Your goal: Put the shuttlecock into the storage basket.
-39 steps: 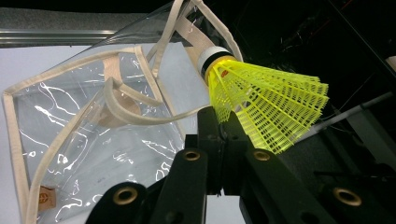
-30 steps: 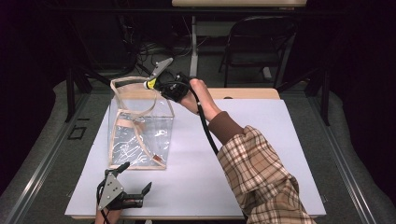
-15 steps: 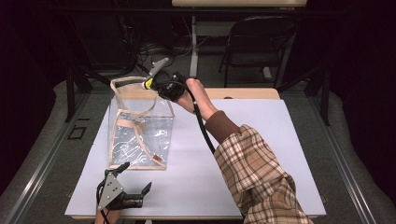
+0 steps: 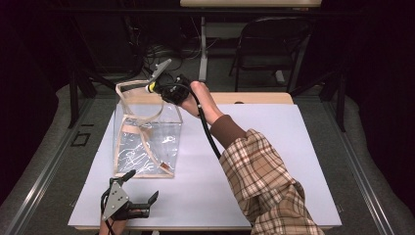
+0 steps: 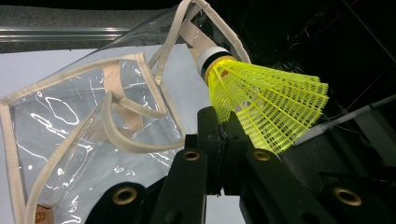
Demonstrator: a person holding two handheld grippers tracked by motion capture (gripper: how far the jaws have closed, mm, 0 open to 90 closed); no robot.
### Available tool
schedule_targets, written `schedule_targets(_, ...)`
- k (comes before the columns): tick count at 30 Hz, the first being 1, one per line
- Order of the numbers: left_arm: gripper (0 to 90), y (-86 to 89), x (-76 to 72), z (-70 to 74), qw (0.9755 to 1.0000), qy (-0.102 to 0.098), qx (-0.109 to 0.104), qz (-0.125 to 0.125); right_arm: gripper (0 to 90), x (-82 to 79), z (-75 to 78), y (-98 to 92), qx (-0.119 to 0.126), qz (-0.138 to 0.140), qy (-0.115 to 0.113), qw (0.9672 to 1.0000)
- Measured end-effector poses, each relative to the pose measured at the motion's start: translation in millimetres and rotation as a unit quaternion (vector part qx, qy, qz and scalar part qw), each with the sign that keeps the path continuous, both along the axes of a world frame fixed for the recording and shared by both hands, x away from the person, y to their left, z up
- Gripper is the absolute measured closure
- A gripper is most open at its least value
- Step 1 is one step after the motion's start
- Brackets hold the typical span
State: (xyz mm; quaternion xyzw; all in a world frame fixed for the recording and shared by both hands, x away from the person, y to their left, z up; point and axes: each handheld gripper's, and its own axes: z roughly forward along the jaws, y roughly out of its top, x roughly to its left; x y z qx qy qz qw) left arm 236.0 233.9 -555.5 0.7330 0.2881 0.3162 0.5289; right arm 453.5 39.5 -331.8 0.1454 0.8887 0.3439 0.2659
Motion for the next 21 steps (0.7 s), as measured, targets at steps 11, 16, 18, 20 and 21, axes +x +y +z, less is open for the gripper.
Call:
schedule_targets(11,0.1,0.6,-0.2,0.4,1.0,-0.001,0.001,-0.001,89.7,2.4,-2.1,8.5,0.001,-0.001,0.0,1.0)
schedule_targets(16,0.1,0.5,-0.3,0.3,1.0,0.0,0.0,-0.001,89.7,3.9,-3.0,12.7,0.0,-0.001,0.001,1.0)
schedule_targets(18,0.1,0.4,-0.3,0.3,1.0,0.0,-0.002,0.0,89.7,4.1,-3.2,14.1,0.001,-0.001,0.002,1.0)
schedule_targets(20,0.1,0.5,-0.3,0.3,1.0,0.0,-0.001,0.0,89.7,4.5,-3.5,14.7,0.001,0.0,0.002,1.0)
schedule_targets(21,0.1,0.7,-0.2,0.4,1.0,0.0,-0.001,-0.001,89.7,4.8,-3.9,15.5,0.0,0.0,0.001,1.0)
